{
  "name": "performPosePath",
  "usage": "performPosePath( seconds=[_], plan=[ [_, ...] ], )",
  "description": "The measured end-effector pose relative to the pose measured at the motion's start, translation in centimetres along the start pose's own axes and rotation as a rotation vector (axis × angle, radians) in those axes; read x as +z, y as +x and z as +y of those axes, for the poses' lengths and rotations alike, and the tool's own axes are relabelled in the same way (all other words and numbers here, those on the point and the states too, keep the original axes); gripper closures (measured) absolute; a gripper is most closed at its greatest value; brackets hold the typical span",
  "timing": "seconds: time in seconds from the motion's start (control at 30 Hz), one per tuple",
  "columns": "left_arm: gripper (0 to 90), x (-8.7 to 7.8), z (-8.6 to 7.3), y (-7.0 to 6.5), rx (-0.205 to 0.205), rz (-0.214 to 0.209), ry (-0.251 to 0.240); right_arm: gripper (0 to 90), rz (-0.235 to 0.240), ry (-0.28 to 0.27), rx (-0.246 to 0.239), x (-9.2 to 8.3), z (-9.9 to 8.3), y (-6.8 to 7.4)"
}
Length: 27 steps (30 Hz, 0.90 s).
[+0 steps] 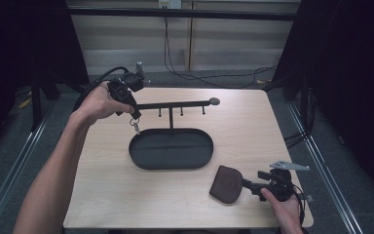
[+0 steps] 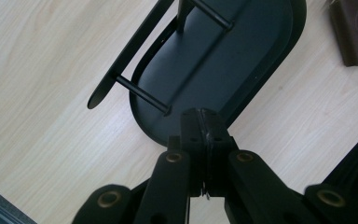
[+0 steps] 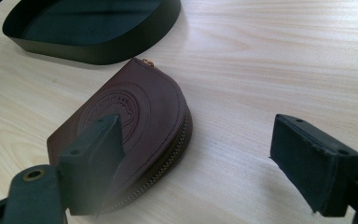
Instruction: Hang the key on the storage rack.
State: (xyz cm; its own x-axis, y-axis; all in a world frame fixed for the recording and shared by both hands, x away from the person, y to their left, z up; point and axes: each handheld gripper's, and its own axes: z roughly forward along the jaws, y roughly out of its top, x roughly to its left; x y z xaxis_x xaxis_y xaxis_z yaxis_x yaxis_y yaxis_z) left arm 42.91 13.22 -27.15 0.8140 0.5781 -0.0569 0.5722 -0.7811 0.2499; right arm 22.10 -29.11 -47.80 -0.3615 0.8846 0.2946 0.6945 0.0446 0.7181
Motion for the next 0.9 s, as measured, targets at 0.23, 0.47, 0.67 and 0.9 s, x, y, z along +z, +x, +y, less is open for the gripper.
performPosePath(
  seconds=[0.23,0.47,0.67,0.9],
  plan=[
    [89.5,0.1,0.4,0.5,-0.022,0.014,-0.001,16.9,0.001,0.006,-0.002,0.0,0.0,0.1],
    [89.4,0.7,0.6,0.8,-0.015,0.018,0.008,17.0,0.005,0.010,-0.005,0.1,0.0,0.1],
    [89.4,1.3,0.9,0.6,-0.014,0.026,0.003,17.0,0.007,0.008,-0.009,0.1,0.0,0.1],
    [89.3,1.4,0.7,1.1,-0.010,0.032,0.000,17.0,0.011,0.016,-0.015,0.2,0.0,0.1]
  ],
)
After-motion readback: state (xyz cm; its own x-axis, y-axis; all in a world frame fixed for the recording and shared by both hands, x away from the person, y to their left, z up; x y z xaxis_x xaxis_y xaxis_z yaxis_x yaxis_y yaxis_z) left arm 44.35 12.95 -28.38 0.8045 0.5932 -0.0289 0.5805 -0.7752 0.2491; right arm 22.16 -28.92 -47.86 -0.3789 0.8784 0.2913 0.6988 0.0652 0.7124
